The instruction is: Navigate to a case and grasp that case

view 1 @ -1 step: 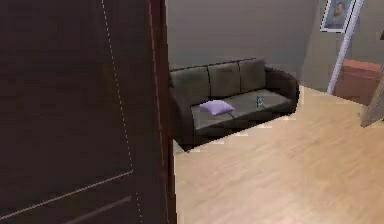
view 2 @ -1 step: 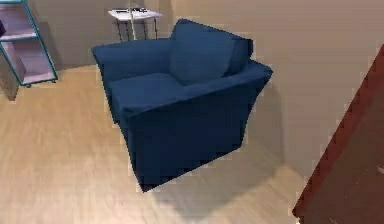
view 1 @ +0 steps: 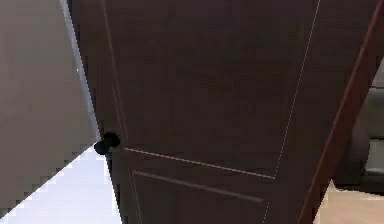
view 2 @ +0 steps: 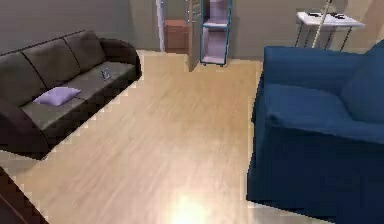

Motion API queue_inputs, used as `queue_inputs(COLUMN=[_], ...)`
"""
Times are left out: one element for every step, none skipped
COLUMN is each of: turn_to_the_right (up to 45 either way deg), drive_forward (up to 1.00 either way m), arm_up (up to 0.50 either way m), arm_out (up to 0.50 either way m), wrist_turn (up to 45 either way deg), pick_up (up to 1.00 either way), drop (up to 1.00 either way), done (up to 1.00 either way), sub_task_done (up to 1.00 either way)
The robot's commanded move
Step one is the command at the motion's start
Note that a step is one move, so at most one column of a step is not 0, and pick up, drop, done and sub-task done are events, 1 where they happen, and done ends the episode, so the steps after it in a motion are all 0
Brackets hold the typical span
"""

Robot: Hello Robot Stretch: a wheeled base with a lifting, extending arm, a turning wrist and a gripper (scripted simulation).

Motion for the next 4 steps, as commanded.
queue_inputs(turn_to_the_right=[-45.0,-18.0,0.0,30.0], drive_forward=[0.0,0.0,0.8,0.0], arm_up=[0.0,0.0,0.0,0.0], arm_out=[0.0,0.0,0.0,0.0], wrist_turn=[0.0,0.0,0.0,0.0], pick_up=[0.0,0.0,0.0,0.0], drop=[0.0,0.0,0.0,0.0], done=[0.0,0.0,0.0,0.0], sub_task_done=[0.0,0.0,0.0,0.0])
